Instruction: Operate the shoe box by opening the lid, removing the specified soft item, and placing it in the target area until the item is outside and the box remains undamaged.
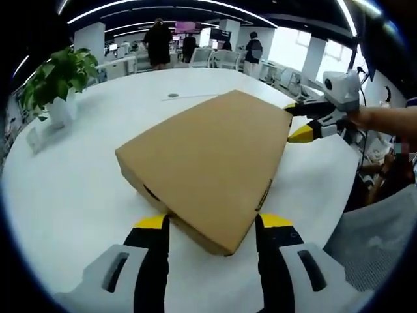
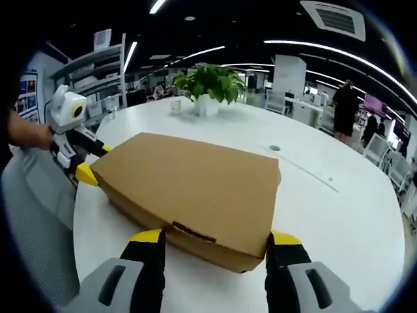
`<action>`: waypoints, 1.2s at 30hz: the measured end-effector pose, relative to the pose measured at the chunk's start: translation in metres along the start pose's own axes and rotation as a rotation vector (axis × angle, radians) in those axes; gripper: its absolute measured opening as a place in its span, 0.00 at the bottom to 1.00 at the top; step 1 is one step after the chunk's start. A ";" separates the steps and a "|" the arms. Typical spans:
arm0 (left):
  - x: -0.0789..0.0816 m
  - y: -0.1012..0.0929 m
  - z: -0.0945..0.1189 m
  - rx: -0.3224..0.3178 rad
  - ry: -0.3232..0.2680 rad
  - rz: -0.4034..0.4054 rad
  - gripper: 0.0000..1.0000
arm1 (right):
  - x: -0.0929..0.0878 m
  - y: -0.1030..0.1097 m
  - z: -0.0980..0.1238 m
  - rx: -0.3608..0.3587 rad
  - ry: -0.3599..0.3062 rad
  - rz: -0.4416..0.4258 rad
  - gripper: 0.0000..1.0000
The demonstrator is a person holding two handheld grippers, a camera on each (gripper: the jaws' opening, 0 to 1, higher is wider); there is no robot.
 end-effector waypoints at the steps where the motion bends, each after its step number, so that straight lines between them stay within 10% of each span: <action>1: 0.000 0.001 0.001 -0.001 0.002 0.000 0.53 | 0.000 0.001 0.000 -0.003 0.000 -0.003 0.60; 36: 0.011 0.063 0.019 -0.043 0.015 0.044 0.42 | 0.028 0.051 -0.014 -0.141 -0.016 -0.169 0.53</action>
Point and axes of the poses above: the point that each gripper's makers call its tool centre point, and the gripper's own axes: z roughly backward along the fingers, y roughly to its left, x roughly out of its top, the point moved 5 cm from there along z, roughly backward along the fingers, and after that the axes turned 15 degrees about z, right-handed, at the moved point
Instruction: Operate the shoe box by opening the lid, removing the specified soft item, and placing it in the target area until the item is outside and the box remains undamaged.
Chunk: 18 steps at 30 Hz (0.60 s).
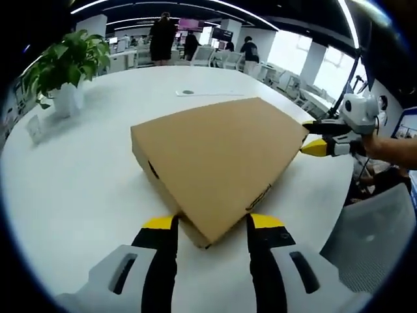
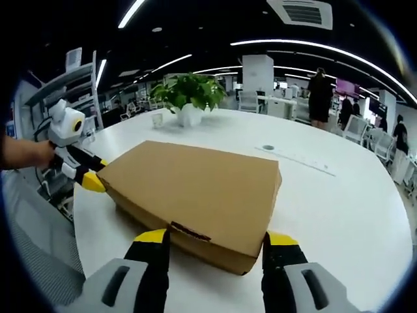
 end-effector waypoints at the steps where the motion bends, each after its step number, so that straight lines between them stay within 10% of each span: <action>1: 0.001 0.002 0.000 0.002 0.000 -0.003 0.42 | 0.000 0.001 0.000 0.000 0.001 0.001 0.52; 18: 0.007 0.030 0.015 -0.011 0.029 -0.078 0.42 | 0.005 0.027 0.000 0.030 0.021 0.066 0.37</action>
Point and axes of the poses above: the point that each gripper's makers call its tool centre point, and the gripper's own axes: z roughly backward along the fingers, y roughly to its left, x roughly out of its top, the point moved 5 cm from there along z, roughly backward along the fingers, and after that the axes turned 15 degrees about z, right-handed, at the moved point
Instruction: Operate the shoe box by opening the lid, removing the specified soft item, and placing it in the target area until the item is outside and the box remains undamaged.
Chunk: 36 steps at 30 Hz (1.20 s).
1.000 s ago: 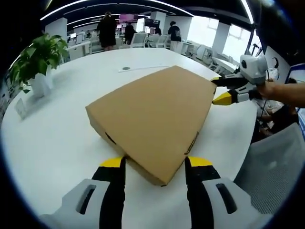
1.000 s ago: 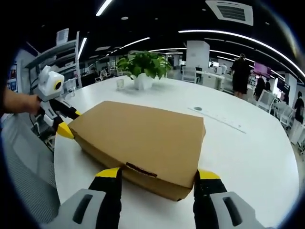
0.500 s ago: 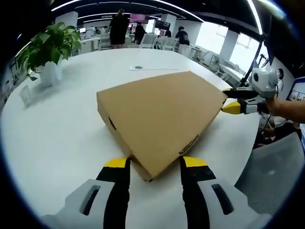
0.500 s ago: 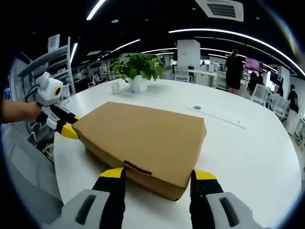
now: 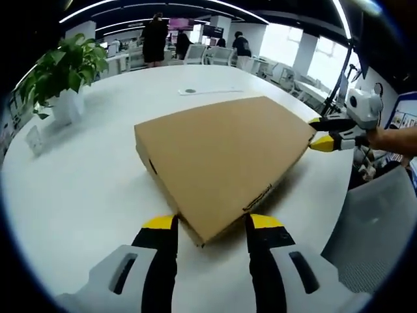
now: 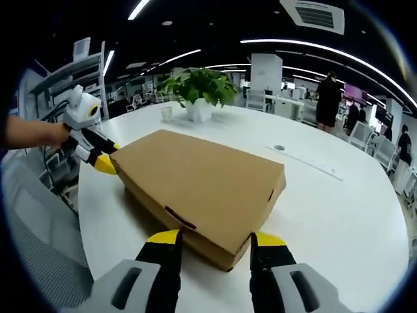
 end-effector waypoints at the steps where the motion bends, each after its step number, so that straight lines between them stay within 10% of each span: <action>1: 0.000 0.002 0.001 -0.001 0.002 -0.002 0.42 | 0.001 0.003 0.000 0.003 0.000 0.006 0.36; 36: -0.013 0.054 0.039 0.012 0.055 -0.046 0.41 | 0.027 0.062 -0.012 0.079 -0.044 0.030 0.31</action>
Point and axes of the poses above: the point that each gripper's makers call its tool centre point, and the gripper's own axes: z roughly backward along the fingers, y roughly to its left, x roughly out of its top, the point moved 5 cm from there along z, roughly backward along the fingers, and after that the axes turned 15 degrees about z, right-handed, at the moved point
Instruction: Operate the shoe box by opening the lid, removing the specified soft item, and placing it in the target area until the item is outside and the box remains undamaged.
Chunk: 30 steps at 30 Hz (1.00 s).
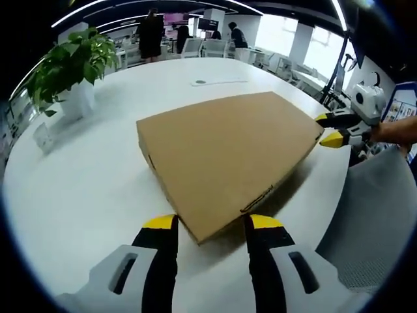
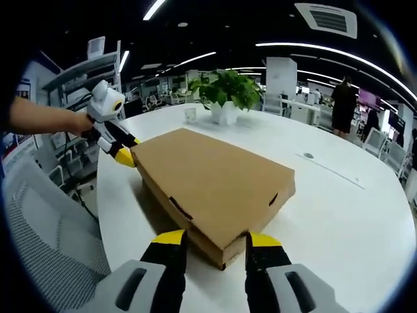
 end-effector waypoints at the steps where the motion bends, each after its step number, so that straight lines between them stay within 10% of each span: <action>1: 0.000 0.000 0.000 0.000 0.000 0.001 0.41 | 0.000 0.000 0.000 0.000 -0.001 0.001 0.31; 30: 0.004 -0.003 0.023 0.019 0.000 0.016 0.40 | 0.018 0.006 0.013 0.002 -0.049 -0.030 0.28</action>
Point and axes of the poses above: the point that each gripper's makers call its tool centre point, and the gripper's own axes: z roughly backward along the fingers, y roughly to its left, x roughly out of its top, the point moved 5 cm from there along z, roughly backward along the fingers, and after that the axes turned 15 degrees about z, right-handed, at the moved point
